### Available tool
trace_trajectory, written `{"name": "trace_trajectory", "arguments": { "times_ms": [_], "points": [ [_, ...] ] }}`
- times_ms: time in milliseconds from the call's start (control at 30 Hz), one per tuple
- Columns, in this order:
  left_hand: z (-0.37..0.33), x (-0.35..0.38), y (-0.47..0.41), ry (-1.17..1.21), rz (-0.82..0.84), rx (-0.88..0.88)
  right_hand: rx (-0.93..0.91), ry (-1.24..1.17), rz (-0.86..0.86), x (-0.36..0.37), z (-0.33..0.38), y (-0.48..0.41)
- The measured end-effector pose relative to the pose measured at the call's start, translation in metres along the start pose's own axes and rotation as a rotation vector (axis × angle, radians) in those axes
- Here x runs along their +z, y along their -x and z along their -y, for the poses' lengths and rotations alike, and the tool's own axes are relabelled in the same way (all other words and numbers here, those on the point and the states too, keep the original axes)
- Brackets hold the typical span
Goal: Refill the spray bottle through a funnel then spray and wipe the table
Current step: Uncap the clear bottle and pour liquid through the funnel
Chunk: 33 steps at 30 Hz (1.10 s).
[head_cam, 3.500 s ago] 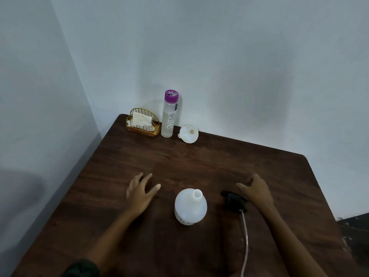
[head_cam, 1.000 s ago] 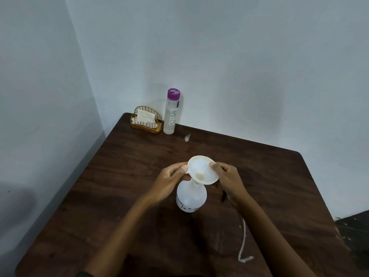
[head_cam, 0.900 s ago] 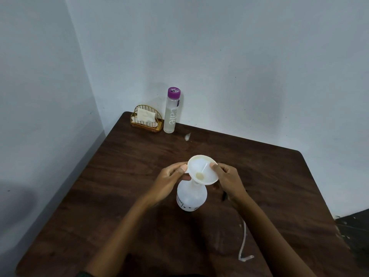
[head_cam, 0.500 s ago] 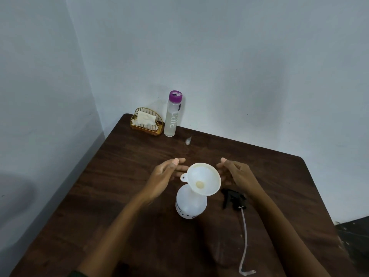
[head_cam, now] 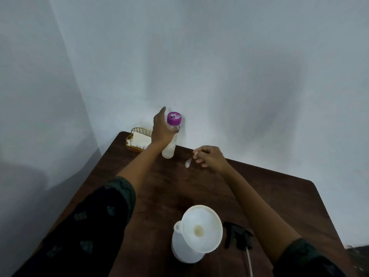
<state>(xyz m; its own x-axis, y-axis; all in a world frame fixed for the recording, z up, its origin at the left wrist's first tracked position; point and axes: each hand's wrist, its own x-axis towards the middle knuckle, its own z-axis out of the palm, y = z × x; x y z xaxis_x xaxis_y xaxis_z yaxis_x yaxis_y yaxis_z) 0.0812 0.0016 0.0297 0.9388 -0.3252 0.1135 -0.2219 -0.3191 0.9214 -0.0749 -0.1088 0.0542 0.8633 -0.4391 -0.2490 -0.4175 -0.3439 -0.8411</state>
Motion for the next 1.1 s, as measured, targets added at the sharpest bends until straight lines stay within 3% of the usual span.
{"name": "trace_trajectory", "arguments": {
  "times_ms": [133, 367, 533, 900, 1100],
  "points": [
    [0.001, 0.010, -0.026, -0.075, 0.152, 0.007, 0.003, -0.057, 0.027, 0.003, 0.001, -0.006],
    [-0.004, 0.007, -0.011, -0.232, 0.181, 0.115, 0.006, -0.135, -0.006, -0.008, -0.017, 0.002],
    [-0.043, 0.005, 0.029, -0.185, 0.241, 0.215, -0.104, -0.117, -0.149, -0.024, -0.020, 0.016],
    [-0.165, -0.008, 0.135, -0.048, 0.444, 0.415, -0.385, -0.113, -0.263, -0.048, 0.006, 0.099],
    [-0.177, -0.022, 0.188, 0.151, 0.759, 0.353, -0.393, -0.173, -0.215, -0.060, -0.008, 0.175]
  ]
}}
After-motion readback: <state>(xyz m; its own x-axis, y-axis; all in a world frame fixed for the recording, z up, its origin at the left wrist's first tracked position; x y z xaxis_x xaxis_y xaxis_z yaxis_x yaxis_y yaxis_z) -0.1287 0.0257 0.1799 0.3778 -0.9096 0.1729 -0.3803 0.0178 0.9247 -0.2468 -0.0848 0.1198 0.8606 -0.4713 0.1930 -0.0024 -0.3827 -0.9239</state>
